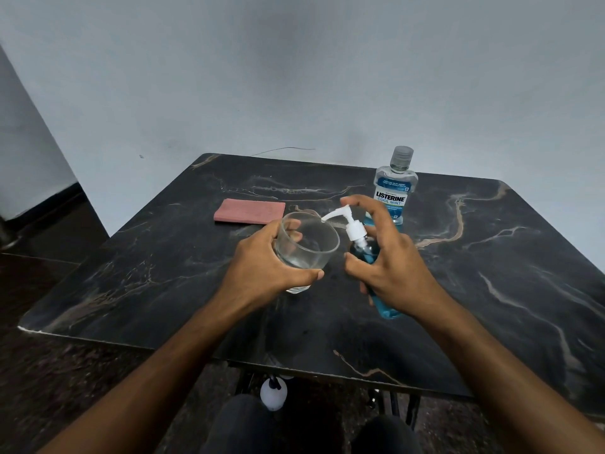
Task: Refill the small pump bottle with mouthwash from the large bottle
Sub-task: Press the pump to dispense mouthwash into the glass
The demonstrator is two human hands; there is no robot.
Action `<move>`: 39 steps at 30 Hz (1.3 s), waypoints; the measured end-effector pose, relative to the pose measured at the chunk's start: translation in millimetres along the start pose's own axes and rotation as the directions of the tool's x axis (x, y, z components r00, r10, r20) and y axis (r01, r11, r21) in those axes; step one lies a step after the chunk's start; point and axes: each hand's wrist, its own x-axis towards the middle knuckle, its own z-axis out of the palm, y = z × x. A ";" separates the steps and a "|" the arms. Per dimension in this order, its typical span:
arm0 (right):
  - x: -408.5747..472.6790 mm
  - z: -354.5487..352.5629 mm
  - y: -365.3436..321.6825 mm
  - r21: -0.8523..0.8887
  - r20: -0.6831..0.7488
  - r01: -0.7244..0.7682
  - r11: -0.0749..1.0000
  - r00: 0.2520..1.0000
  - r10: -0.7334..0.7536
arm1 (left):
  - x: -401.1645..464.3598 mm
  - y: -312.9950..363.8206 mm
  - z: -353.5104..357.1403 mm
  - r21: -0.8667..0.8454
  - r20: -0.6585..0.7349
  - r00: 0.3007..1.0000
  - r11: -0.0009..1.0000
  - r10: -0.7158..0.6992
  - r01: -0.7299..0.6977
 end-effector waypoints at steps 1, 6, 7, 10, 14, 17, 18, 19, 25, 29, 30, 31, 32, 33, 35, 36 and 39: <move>0.0 -0.2 0.1 0.001 0.000 -0.002 1.000 1.000 0.002 | 0.1 -0.1 0.1 0.000 -0.001 1.000 1.000 -0.002 0.002; 1.3 -0.3 0.3 -0.027 0.014 -0.006 1.000 1.000 0.007 | 0.6 -0.3 -0.4 0.002 0.003 1.000 1.000 -0.012 0.012; 1.5 -0.1 -0.1 -0.031 0.012 -0.008 0.999 1.000 0.009 | 0.8 -0.1 -0.3 0.005 0.002 1.000 1.000 -0.011 0.011; 1.7 0.4 -2.4 -0.035 0.004 -0.006 0.999 1.000 0.006 | 1.0 1.1 -0.1 0.019 -0.001 1.000 1.000 -0.006 0.006; 0.0 1.8 -4.4 -0.025 0.009 -0.003 1.000 1.000 0.003 | 0.4 1.2 -0.1 0.012 -0.003 1.000 1.000 -0.006 0.006; -0.3 2.4 -3.3 -0.010 0.013 -0.008 1.000 1.000 0.008 | 0.1 0.2 -0.1 -0.004 -0.001 1.000 1.000 -0.011 0.011; -0.1 2.2 -2.8 -0.012 0.015 -0.005 1.000 1.000 0.005 | 0.1 0.3 0.0 -0.008 -0.001 1.000 1.000 -0.013 0.013; -0.1 2.1 -2.4 -0.017 0.017 -0.002 1.000 1.000 0.002 | 0.0 0.5 0.2 -0.010 0.000 1.000 1.000 -0.015 0.015; 0.3 2.2 -3.7 -0.031 0.001 0.013 0.999 1.000 -0.013 | 0.5 2.3 1.4 -0.022 0.011 1.000 1.000 -0.014 0.014; -0.4 2.3 -2.8 -0.024 -0.010 0.028 0.999 1.000 -0.029 | 0.0 1.8 1.3 -0.029 0.009 1.000 0.999 -0.016 0.016; -0.9 2.2 -2.1 -0.020 -0.013 0.026 0.999 1.000 -0.026 | 0.0 1.3 1.2 -0.032 0.006 1.000 0.999 -0.018 0.018; -1.0 2.0 -1.5 -0.016 -0.015 0.022 1.000 1.000 -0.022 | 0.2 0.9 1.3 -0.034 0.003 1.000 0.999 -0.020 0.020; -1.2 1.6 -1.2 -0.014 -0.016 0.021 1.000 1.000 -0.021 | 0.2 0.4 1.4 -0.036 0.002 1.000 0.999 -0.022 0.022; -1.2 1.4 -1.2 -0.014 -0.014 0.022 1.000 1.000 -0.023 | 0.1 0.1 1.7 -0.038 0.002 1.000 0.999 -0.024 0.024; -0.3 1.4 -1.2 -0.024 -0.005 0.027 0.999 1.000 -0.027 | 0.3 0.0 2.4 -0.033 0.003 1.000 0.999 -0.026 0.026; 0.6 1.6 -1.1 -0.028 -0.001 0.027 0.999 1.000 -0.027 | 0.5 -0.1 2.7 -0.032 0.002 1.000 0.999 -0.026 0.026; 2.5 2.3 -0.6 -0.045 0.011 0.021 0.999 1.000 -0.021 | 1.5 -0.2 3.1 -0.037 0.006 1.000 0.999 -0.028 0.029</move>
